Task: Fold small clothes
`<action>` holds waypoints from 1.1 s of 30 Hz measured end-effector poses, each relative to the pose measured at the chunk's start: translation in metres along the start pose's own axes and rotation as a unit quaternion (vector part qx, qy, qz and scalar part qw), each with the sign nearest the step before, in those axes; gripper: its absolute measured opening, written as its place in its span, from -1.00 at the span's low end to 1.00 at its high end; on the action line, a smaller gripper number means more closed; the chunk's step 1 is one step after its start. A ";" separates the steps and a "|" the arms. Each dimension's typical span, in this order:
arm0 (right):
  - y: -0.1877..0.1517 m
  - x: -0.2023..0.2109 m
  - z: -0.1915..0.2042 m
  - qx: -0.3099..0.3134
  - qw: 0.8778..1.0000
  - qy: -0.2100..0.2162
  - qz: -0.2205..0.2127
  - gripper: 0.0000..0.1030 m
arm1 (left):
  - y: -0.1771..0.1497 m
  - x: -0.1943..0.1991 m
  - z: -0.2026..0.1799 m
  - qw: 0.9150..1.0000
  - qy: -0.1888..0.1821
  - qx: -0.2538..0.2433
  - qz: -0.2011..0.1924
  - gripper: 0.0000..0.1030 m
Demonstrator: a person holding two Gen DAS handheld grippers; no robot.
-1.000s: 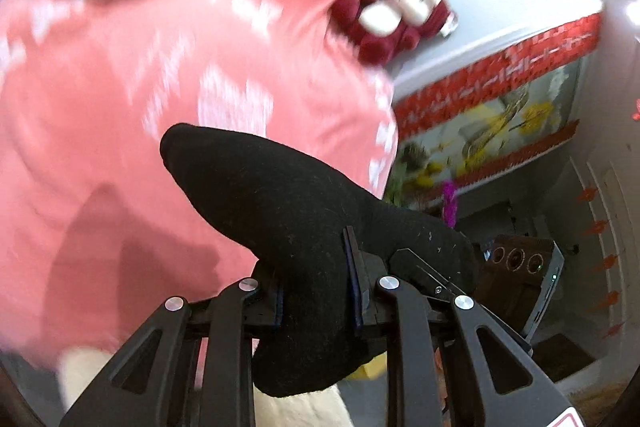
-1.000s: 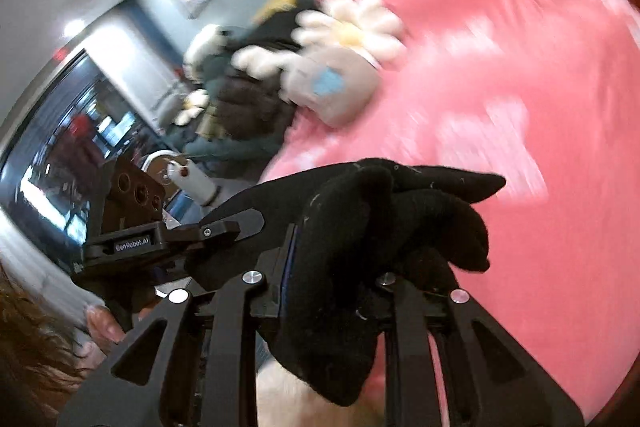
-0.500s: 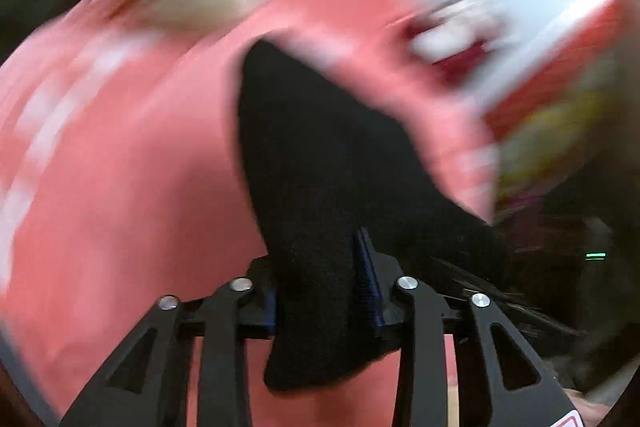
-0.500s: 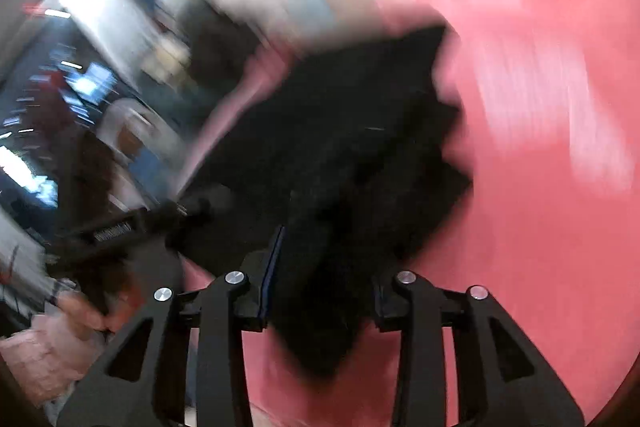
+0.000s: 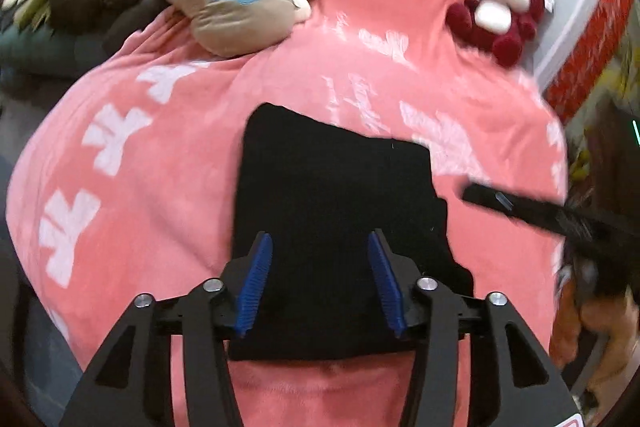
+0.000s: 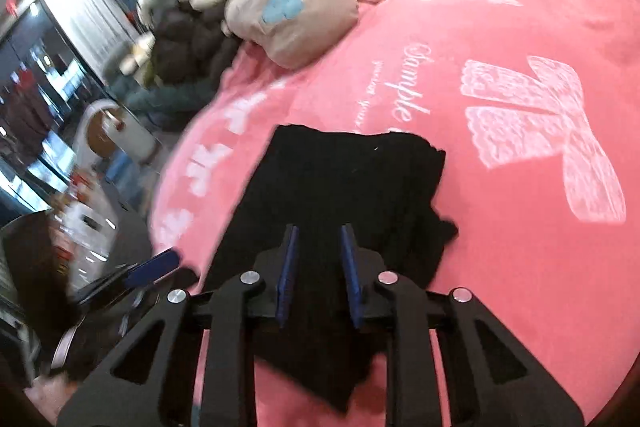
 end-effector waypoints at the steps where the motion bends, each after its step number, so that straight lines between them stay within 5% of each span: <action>1: 0.001 -0.019 -0.003 0.006 1.000 -0.022 0.018 -0.59 | -0.001 -0.008 -0.004 1.000 0.022 -0.017 0.012 -0.05; 4: -0.001 -0.058 -0.033 -0.024 0.996 -0.060 0.062 -0.78 | -0.010 -0.032 -0.010 0.997 0.037 -0.037 0.049 -0.05; 8: 0.003 0.000 -0.006 -0.018 1.000 -0.019 0.001 -0.71 | -0.028 -0.043 -0.008 0.997 0.023 -0.027 0.073 -0.05; 12: -0.038 0.011 0.002 0.000 1.000 -0.014 0.022 -0.71 | -0.039 -0.043 -0.009 0.996 0.022 -0.037 0.083 -0.05; 15: -0.068 -0.024 -0.012 0.009 0.997 -0.054 0.063 -0.71 | -0.046 -0.042 -0.011 0.995 0.026 -0.044 0.085 -0.05; 21: -0.061 0.022 0.000 -0.011 0.999 -0.031 0.021 -0.69 | -0.052 -0.031 -0.010 0.995 0.019 -0.030 0.097 -0.04; 26: -0.089 -0.019 -0.024 -0.001 0.994 -0.082 0.071 -0.70 | -0.062 -0.038 -0.008 0.993 0.021 -0.016 0.116 -0.02; 33: -0.089 0.044 -0.003 -0.028 0.998 -0.051 0.017 -0.66 | -0.059 -0.016 -0.017 0.992 0.025 -0.006 0.127 -0.02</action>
Point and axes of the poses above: each gripper's, at about its wrist camera, not at the fingertips, and x roughly against the way its jaws point, z to its left, y to its top, the point moved 5 cm from there along -x, roughly the way its jaws point, and after that the axes turned 12 degrees about -x, right-handed, at the moved point
